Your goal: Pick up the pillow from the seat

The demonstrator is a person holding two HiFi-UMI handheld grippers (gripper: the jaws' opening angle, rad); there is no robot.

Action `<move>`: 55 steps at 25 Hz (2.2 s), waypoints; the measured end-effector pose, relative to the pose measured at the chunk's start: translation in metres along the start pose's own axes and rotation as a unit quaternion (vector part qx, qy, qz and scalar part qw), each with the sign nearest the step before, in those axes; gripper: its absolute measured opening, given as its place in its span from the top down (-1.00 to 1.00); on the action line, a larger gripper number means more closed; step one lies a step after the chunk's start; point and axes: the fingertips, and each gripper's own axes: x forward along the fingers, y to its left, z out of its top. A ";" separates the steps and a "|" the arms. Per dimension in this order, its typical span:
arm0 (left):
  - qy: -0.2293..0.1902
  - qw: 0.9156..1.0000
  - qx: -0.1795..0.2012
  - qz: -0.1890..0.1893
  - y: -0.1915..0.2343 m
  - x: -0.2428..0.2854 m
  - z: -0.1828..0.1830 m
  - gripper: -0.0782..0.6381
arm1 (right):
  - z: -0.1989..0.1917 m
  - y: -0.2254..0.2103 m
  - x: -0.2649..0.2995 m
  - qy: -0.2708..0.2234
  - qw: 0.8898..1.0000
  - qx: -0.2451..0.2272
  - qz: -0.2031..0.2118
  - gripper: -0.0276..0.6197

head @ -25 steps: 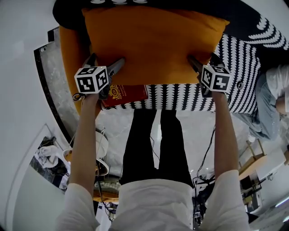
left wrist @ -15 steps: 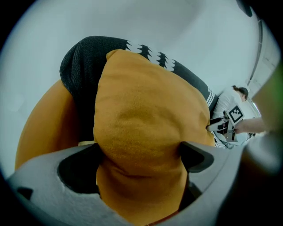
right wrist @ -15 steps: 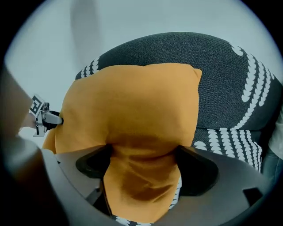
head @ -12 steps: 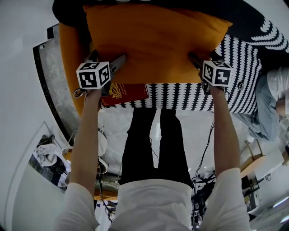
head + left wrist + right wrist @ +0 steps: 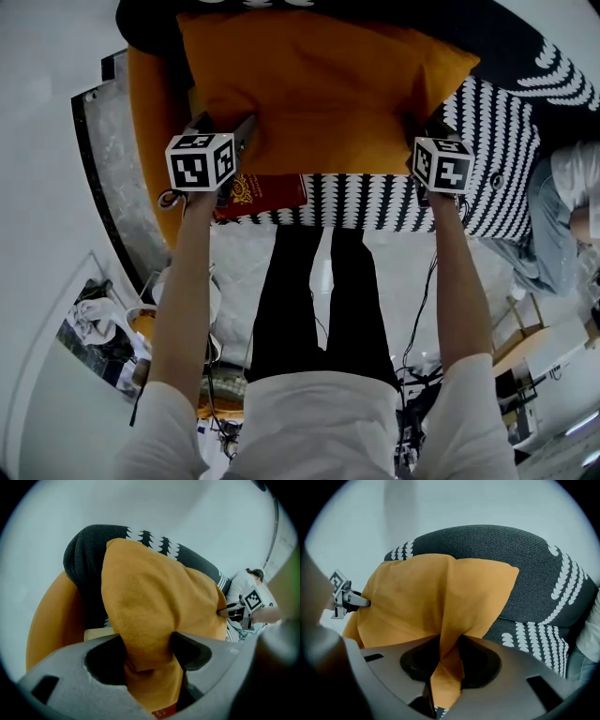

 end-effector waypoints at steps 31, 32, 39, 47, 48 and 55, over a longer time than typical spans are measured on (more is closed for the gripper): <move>-0.106 0.994 -0.006 0.017 -0.122 -0.174 0.008 0.36 | 0.000 0.009 -0.220 -0.135 0.990 0.031 0.015 0.84; -0.108 0.994 -0.007 0.018 -0.128 -0.183 0.006 0.36 | -0.002 0.009 -0.230 -0.139 0.990 0.035 0.017 0.84; -0.126 0.991 -0.020 0.034 -0.169 -0.241 -0.014 0.36 | -0.016 0.011 -0.294 -0.161 0.986 0.039 0.035 0.84; -0.160 0.985 -0.040 0.041 -0.206 -0.291 -0.035 0.37 | -0.025 0.013 -0.355 -0.190 0.980 0.017 0.048 0.85; -0.163 0.985 -0.042 0.040 -0.209 -0.297 -0.037 0.37 | -0.027 0.015 -0.361 -0.192 0.980 0.015 0.049 0.85; -0.180 0.982 -0.049 0.037 -0.218 -0.342 -0.070 0.37 | -0.046 0.042 -0.398 -0.199 0.979 0.012 0.049 0.85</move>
